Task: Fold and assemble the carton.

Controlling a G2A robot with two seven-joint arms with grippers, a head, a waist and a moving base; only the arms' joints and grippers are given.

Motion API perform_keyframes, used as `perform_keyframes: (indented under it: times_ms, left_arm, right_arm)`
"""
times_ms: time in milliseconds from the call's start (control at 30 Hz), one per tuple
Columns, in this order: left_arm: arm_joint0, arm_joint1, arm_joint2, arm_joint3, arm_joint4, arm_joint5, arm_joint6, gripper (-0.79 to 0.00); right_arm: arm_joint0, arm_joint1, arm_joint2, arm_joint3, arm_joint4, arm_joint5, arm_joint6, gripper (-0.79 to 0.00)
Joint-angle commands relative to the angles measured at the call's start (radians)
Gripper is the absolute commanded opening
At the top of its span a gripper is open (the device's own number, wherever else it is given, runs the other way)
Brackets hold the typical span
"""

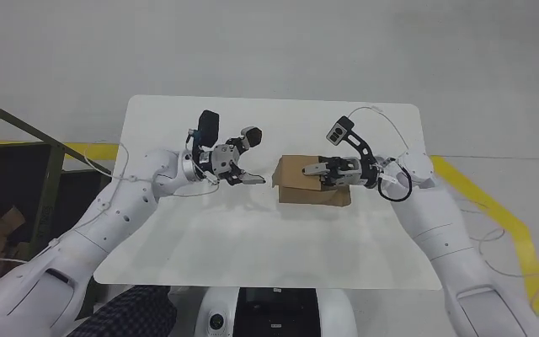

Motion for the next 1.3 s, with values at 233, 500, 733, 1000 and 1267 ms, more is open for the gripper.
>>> perform_keyframes:
  times_ms: [233,500,733,1000,1267]
  left_arm:
    - [0.001,-0.023,0.000,-0.002,-0.036,0.017,-0.095,0.000]
    - [-0.005,-0.046,-0.001,0.001,-0.060,0.021,-0.143,0.000]
    - [-0.008,-0.062,-0.007,0.007,-0.067,0.039,-0.190,0.000]
    - [-0.006,-0.078,-0.017,0.015,-0.086,0.037,-0.226,0.000]
    - [-0.003,-0.091,-0.031,0.001,-0.094,0.033,-0.253,0.000]
  right_arm:
    - [-0.002,-0.007,-0.010,-0.009,0.017,-0.009,0.003,-0.785]
    - [-0.008,-0.011,-0.019,-0.016,0.023,-0.011,0.004,-0.785]
    - [-0.007,-0.013,-0.019,-0.020,0.028,-0.010,0.009,-0.785]
    - [-0.011,-0.014,-0.016,-0.027,0.026,-0.006,0.012,-0.785]
    - [-0.013,-0.014,-0.016,-0.034,0.012,-0.001,0.003,-0.785]
